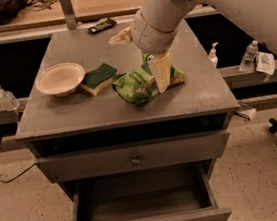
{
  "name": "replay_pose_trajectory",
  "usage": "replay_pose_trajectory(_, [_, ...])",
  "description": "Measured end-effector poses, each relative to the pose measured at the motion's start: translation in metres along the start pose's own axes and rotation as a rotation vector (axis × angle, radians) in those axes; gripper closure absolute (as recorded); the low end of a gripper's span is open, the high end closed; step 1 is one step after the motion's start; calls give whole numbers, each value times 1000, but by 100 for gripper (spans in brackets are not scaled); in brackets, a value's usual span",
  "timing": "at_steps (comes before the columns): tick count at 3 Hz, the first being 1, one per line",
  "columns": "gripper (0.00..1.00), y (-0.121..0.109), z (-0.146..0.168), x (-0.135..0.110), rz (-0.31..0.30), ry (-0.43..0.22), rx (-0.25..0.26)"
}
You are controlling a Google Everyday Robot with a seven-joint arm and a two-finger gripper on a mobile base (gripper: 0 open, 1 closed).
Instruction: Place green rice chip bag into middle drawer
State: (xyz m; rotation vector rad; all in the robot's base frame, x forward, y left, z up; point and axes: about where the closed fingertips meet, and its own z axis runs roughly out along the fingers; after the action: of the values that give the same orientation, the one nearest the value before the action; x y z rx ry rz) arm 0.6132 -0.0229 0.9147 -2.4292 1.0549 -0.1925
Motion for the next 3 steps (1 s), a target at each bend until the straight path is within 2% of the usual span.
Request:
replay_pose_trajectory(1, [0, 0, 0, 0, 0, 0, 0])
replay_pose_trajectory(3, [0, 29, 28, 15, -16, 79, -66])
